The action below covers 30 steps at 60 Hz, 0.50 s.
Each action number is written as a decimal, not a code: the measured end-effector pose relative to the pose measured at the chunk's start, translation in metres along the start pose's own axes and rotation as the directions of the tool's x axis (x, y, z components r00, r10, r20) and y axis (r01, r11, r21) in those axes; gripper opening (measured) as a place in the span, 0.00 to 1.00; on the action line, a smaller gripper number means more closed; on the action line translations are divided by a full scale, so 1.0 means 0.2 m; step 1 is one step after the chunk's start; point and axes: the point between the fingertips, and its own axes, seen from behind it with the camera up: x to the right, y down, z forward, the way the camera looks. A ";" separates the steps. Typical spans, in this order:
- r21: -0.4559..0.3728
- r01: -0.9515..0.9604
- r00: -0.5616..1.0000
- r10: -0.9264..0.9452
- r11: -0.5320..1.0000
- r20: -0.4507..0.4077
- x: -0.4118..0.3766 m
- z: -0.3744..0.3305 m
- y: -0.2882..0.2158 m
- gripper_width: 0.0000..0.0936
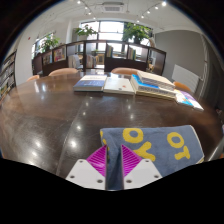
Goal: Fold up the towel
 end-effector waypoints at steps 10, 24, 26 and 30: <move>-0.036 0.049 0.999 -0.048 0.998 0.025 0.02 -0.01 0.00 0.05; 0.049 0.117 0.992 -0.118 0.992 0.038 0.41 -0.30 -0.40 0.04; 0.070 0.120 0.992 -0.123 0.990 0.032 0.51 -0.35 -0.47 0.04; 0.089 0.118 0.992 -0.121 0.989 0.024 0.71 -0.43 -0.55 0.05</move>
